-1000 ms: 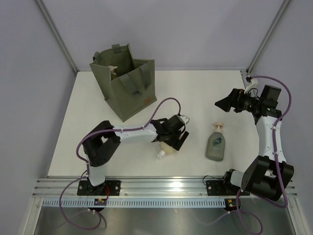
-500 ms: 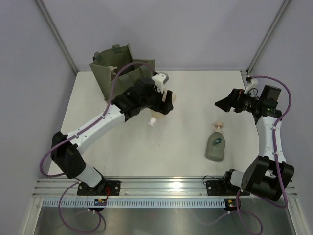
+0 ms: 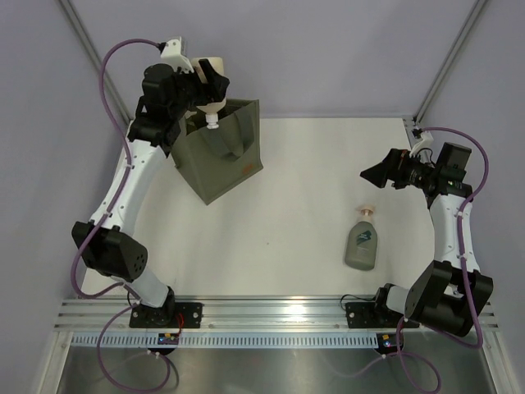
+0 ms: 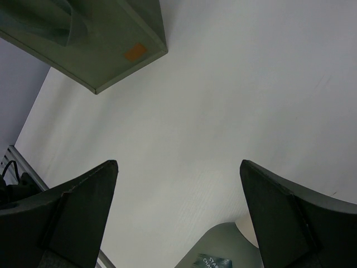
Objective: Place the personal care products into the canvas bag
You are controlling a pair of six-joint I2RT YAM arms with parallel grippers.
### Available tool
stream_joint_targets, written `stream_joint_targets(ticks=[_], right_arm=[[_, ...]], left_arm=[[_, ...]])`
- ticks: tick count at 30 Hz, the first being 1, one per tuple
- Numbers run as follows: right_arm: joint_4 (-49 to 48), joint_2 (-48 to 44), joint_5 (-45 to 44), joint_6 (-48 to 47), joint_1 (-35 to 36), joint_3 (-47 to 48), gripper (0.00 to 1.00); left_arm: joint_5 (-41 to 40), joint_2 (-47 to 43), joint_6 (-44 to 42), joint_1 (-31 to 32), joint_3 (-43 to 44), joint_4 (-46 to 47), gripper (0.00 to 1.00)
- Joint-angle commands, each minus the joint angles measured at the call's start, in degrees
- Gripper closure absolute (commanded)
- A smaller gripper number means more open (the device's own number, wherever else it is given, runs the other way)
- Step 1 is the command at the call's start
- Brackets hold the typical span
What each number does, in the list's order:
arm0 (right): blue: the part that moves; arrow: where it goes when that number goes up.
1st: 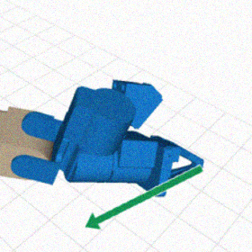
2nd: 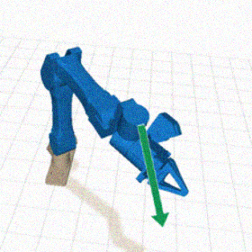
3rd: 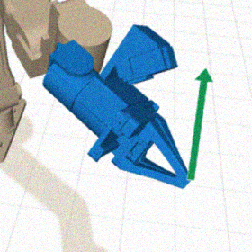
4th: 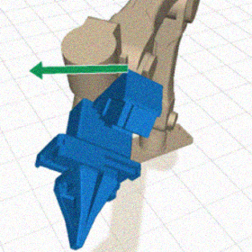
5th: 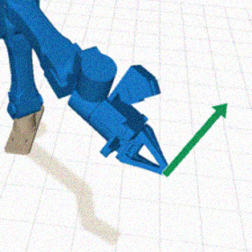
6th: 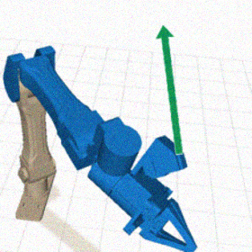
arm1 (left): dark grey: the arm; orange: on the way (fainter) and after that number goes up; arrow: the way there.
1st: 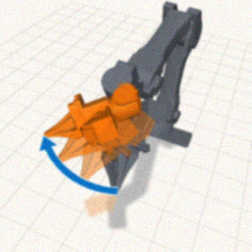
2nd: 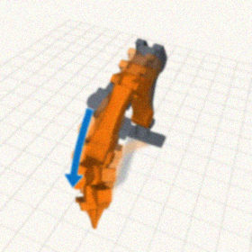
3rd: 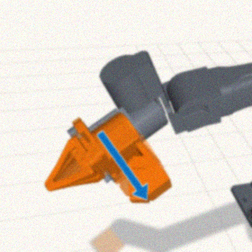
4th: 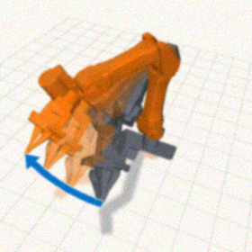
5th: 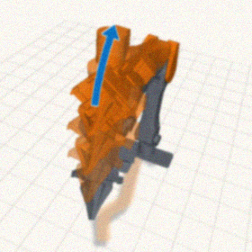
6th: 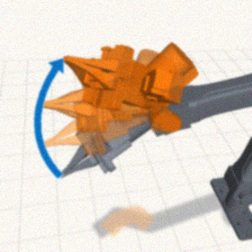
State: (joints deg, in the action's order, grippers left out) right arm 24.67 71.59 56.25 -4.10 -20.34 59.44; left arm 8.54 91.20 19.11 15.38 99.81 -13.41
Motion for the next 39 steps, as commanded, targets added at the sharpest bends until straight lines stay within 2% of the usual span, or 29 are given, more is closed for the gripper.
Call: stream_joint_targets(ticks=[1, 8, 10, 13, 20, 22, 25, 28, 29, 30, 33, 36, 39], right_arm=[[-1.46, 0.22, 0.97, -0.65, -0.32, 0.5, 0.01], [-1.29, 0.48, 1.32, -0.74, -0.32, 0.41, 0.01], [-1.2, 0.65, 1.41, -0.74, -0.32, 0.41, 0.0], [-1.11, 0.65, 1.41, -0.82, -0.32, 0.5, 0.0], [0.29, 0.39, 3.42, -3.46, -0.32, 0.68, 0.01], [0.3, 0.04, 4.21, -3.9, -0.32, 0.5, 0.0], [0.47, 0.48, 4.66, -4.34, -0.32, 0.5, 0.01], [0.73, 0.74, 4.75, -4.69, -0.32, 0.59, 0.0], [0.82, 0.92, 4.66, -4.78, -0.32, 0.59, 0.0], [0.91, 0.92, 4.66, -4.78, -0.32, 0.59, 0.0], [1.17, 1.18, 4.4, -5.31, -0.32, 0.59, 0.0], [1.52, 1.27, 4.22, -5.83, -0.32, 0.68, 0.0], [1.7, 1.36, 4.22, -6.1, -0.32, 0.59, 0.0]], left_arm=[[-2.81, 2.48, 1.81, -1.75, 5.21, 17.01, 1.0], [-2.65, 11.98, -0.3, -6.58, 15.57, 17.98, 1.0], [-1.33, 13.21, -1.18, -7.73, 15.94, 18.59, 1.0], [0.42, 13.48, -2.85, -8.43, 14.28, 18.51, 1.0], [7.98, 10.06, -9.43, -8.78, 2.86, 18.95, 1.0], [8.51, 8.48, -11.72, -8.79, -0.48, 18.77, 0.97], [8.96, 6.98, -13.57, -8.87, -3.47, 18.24, 0.9], [9.66, 6.45, -13.93, -8.87, -4.97, 17.89, 0.78], [9.75, 6.54, -13.84, -8.87, -5.24, 17.72, 0.65], [9.75, 6.71, -13.49, -8.87, -5.41, 17.63, 0.57], [9.04, 6.71, -12.79, -8.87, -6.03, 17.37, 0.37], [8.78, 6.63, -12.7, -8.87, -6.12, 16.93, 0.25], [8.87, 6.45, -12.96, -8.87, -5.85, 16.22, 0.2]])
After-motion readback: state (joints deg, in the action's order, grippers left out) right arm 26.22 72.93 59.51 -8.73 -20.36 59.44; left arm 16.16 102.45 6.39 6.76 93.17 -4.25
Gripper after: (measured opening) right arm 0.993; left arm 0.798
